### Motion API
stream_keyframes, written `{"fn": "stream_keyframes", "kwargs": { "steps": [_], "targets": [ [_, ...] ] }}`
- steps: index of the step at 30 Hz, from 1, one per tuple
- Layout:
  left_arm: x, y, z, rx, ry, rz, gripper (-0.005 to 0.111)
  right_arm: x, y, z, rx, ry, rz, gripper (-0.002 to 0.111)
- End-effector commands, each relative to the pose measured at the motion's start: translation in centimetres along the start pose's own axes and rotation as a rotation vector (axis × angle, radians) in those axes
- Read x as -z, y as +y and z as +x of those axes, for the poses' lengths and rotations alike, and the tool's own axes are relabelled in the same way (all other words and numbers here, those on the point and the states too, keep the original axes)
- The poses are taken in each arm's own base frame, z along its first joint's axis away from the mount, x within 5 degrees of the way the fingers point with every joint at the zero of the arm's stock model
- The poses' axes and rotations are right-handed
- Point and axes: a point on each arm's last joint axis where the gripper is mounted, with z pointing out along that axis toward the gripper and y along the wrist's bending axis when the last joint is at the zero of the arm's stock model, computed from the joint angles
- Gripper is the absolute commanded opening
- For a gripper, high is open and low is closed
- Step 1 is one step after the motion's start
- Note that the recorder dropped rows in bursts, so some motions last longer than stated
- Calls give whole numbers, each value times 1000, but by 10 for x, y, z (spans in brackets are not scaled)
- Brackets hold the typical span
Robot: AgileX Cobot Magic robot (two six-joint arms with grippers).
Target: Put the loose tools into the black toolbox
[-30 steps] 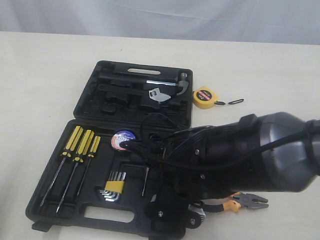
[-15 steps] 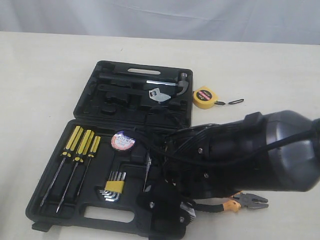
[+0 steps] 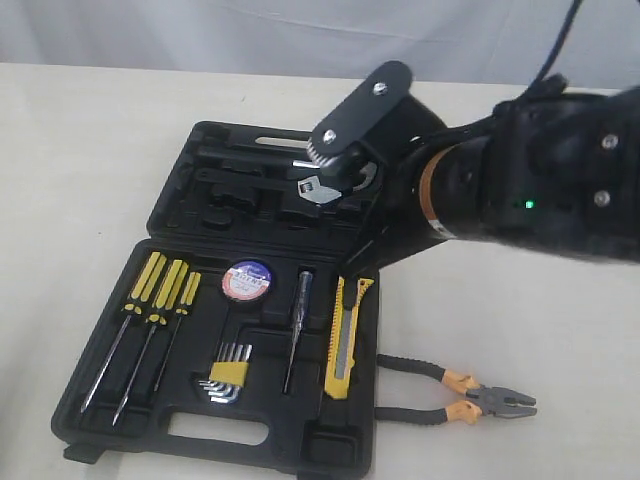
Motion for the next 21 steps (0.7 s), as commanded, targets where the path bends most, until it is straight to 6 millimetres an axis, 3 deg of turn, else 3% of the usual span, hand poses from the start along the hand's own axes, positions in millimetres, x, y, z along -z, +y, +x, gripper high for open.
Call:
{"fn": "stream_keyframes", "kwargs": {
  "steps": [1,7,14,21],
  "targets": [
    [0,-1,-1,-2,1,5,0,-32,-14,5,-294,15,-101,-1],
    [0,-1,-1,-2,1,5,0,-78,-11,13,-299,17,-164,-1],
    [0,-1,-1,-2,1,5,0,-116,-3,20,-279,46,-198,-1],
    [0,0,-1,-4,1,5,0,-128,-3,22,-247,67,-191,-1]
  ]
}}
